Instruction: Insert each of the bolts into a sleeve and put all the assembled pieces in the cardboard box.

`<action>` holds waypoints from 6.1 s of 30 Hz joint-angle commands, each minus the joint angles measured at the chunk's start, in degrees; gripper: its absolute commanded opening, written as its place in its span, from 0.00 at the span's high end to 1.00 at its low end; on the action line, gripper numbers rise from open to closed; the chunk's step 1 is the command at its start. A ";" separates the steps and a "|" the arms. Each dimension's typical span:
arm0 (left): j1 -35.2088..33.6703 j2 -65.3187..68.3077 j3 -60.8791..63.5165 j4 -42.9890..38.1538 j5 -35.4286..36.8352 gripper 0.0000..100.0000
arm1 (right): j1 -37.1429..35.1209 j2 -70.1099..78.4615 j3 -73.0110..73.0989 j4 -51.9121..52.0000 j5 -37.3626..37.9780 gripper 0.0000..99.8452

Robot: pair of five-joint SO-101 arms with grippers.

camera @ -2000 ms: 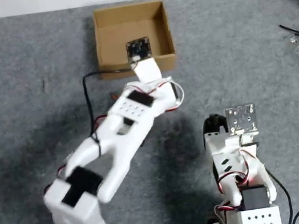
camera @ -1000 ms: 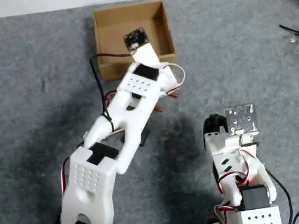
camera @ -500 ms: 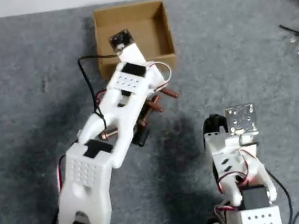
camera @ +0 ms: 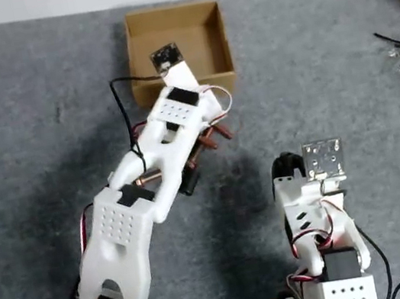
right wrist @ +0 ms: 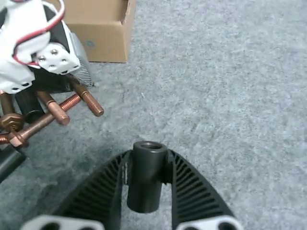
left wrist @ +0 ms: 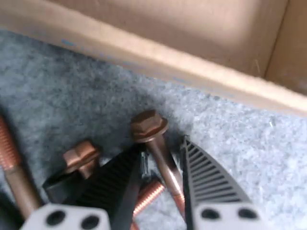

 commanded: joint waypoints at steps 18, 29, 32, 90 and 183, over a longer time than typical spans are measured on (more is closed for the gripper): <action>3.47 -0.66 -3.65 5.45 -7.30 0.99 | 0.48 -0.84 2.07 -2.42 0.44 1.00; 9.10 -0.57 -35.38 28.66 -19.60 0.99 | 0.48 -0.84 2.07 -2.42 0.44 1.00; 8.75 -0.57 -45.85 36.40 -21.71 0.99 | 0.48 -0.84 2.07 -2.42 0.44 1.00; -12.26 -105.89 28.44 49.23 -40.00 0.99 | 0.75 -0.84 3.12 -2.42 0.53 1.00; 4.00 -148.44 112.13 -39.12 -16.88 0.99 | -32.40 -0.84 5.76 -19.21 15.03 1.00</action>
